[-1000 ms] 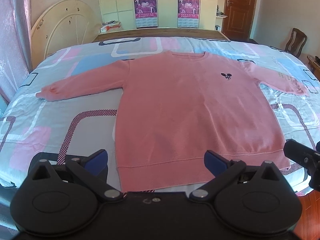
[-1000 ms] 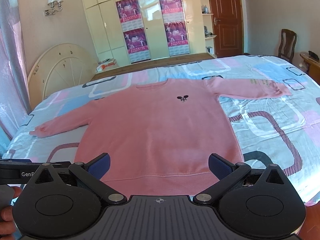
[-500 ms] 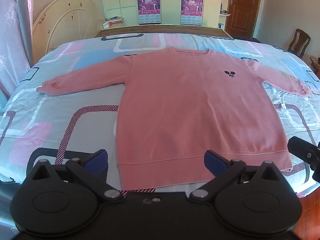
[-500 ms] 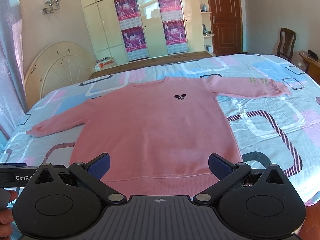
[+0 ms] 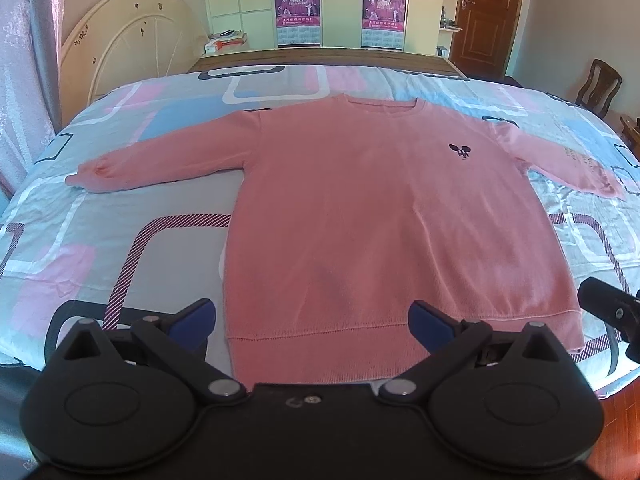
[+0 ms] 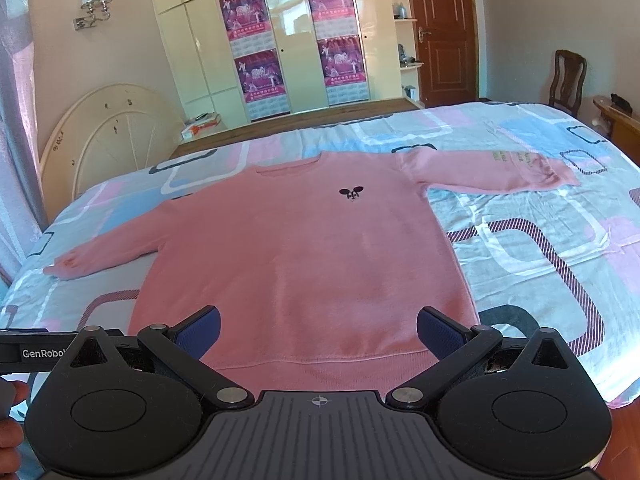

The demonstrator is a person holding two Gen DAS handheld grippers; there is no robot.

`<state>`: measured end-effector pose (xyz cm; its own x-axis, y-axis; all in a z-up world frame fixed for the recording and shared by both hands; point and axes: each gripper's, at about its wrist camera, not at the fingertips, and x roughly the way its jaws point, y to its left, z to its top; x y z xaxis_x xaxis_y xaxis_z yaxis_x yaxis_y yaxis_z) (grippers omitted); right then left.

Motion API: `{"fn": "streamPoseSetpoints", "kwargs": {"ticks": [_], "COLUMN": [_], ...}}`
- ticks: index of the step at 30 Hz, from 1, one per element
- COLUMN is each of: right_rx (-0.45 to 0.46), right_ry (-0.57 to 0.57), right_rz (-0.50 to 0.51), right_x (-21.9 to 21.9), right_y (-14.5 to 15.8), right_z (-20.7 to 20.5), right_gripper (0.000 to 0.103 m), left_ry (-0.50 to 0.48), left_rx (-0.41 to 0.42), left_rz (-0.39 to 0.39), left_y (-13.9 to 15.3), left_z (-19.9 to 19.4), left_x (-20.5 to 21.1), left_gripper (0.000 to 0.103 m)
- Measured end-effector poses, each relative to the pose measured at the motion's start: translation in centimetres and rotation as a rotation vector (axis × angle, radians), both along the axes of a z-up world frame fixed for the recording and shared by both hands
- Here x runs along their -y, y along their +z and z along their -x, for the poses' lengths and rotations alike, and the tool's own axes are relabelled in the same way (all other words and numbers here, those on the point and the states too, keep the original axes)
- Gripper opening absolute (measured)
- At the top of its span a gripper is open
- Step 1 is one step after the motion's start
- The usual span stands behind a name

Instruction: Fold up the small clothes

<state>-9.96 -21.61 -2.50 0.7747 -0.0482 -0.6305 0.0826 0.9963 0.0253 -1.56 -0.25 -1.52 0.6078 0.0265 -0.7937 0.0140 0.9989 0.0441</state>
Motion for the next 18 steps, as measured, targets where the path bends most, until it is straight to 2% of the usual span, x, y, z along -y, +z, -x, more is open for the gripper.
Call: {"fn": "streamPoseSetpoints", "kwargs": {"ticks": [8,18], "right_rx": [0.0,-0.016], "right_ry": [-0.003,-0.024], "right_rz": [0.003,0.017], "right_x": [0.2,1.4], "right_y": [0.0,-0.1], "right_z": [-0.7,-4.2], "right_gripper": [0.103,0.103], "left_ry": [0.008,0.012], "left_rx": [-0.002,-0.001], "left_rz": [0.003,-0.012], "left_y": [-0.2,-0.7], "left_z": [-1.9,-4.5], "left_x": [0.1,0.7], "left_gripper": [0.102,0.102]}}
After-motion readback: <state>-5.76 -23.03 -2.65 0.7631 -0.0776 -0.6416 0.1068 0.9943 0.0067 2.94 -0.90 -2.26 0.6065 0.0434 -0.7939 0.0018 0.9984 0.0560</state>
